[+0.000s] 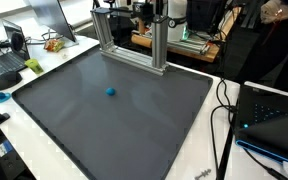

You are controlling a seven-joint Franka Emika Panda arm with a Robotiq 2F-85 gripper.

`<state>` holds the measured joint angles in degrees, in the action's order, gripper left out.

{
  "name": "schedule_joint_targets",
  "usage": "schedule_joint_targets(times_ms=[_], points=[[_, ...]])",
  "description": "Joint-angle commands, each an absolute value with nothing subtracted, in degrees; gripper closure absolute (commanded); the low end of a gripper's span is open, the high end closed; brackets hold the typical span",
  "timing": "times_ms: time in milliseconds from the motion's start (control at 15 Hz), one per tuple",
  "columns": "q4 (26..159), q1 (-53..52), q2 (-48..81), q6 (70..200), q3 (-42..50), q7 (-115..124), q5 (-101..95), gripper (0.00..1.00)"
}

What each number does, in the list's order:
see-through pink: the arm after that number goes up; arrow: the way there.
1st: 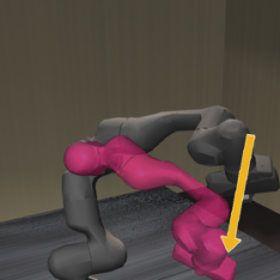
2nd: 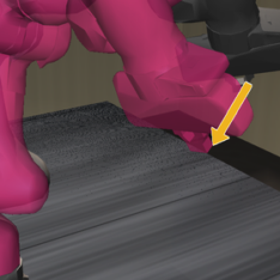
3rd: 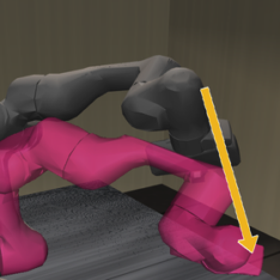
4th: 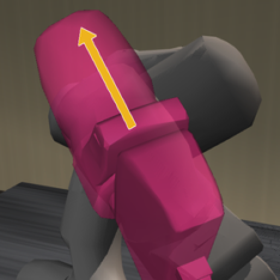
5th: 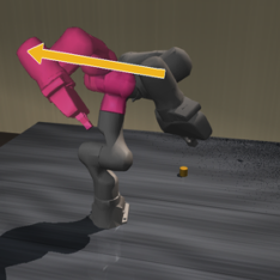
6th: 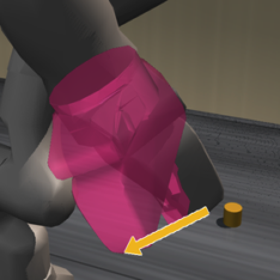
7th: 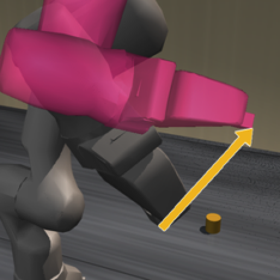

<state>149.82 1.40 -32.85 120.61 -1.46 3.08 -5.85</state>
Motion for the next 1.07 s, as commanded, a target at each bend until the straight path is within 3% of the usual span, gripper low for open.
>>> schedule_joint_targets(times_ms=[0,1000], points=[[149.4,1.3,-31.6,120.6,-0.3,1.7,-5.3,0.0],[150.3,0.6,-32.3,116.2,-0.3,1.6,-3.1,0.0]])
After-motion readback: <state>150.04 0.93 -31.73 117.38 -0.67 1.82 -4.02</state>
